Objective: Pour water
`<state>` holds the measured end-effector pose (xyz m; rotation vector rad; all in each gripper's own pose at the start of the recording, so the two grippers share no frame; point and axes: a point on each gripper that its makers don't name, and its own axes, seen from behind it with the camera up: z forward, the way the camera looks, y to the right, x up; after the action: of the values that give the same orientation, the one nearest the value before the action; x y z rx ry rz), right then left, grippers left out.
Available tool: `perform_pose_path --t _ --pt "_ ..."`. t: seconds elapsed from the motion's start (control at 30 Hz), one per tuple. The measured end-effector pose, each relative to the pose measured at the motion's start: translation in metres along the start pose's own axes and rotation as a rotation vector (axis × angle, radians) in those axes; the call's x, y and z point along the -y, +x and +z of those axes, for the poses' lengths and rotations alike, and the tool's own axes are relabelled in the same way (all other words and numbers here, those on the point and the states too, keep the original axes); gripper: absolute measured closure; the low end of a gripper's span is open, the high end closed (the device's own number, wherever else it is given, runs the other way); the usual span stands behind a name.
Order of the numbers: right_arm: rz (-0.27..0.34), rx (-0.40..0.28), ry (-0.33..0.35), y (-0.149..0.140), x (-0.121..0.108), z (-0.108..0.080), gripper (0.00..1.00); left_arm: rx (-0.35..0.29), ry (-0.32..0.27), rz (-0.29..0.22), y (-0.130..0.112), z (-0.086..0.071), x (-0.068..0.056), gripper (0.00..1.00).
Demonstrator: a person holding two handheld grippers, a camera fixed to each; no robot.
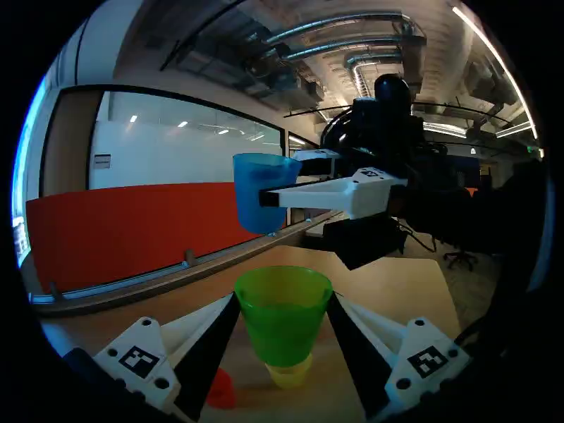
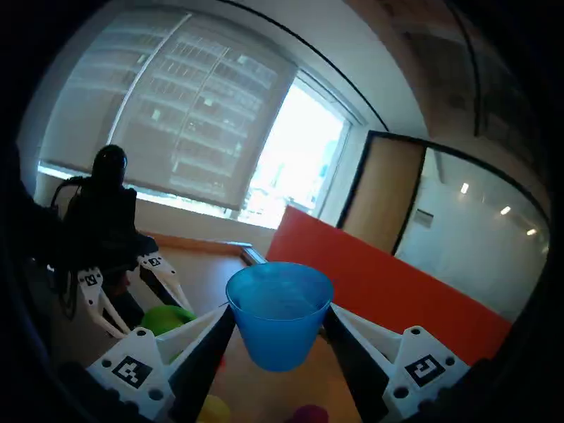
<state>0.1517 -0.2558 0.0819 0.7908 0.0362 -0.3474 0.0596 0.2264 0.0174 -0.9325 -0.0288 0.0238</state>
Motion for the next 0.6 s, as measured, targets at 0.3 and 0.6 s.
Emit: perform_pose_path --t 0.3,0.6 --pt "0.132 0.036 0.038 -0.011 0.004 -0.002 0.12 0.017 -0.003 -0.003 -0.001 -0.002 0.0 0.14" --pt "0.193 0.065 0.055 -0.021 0.003 -0.007 0.12 0.077 -0.008 0.009 -0.011 -0.004 0.001 0.14"
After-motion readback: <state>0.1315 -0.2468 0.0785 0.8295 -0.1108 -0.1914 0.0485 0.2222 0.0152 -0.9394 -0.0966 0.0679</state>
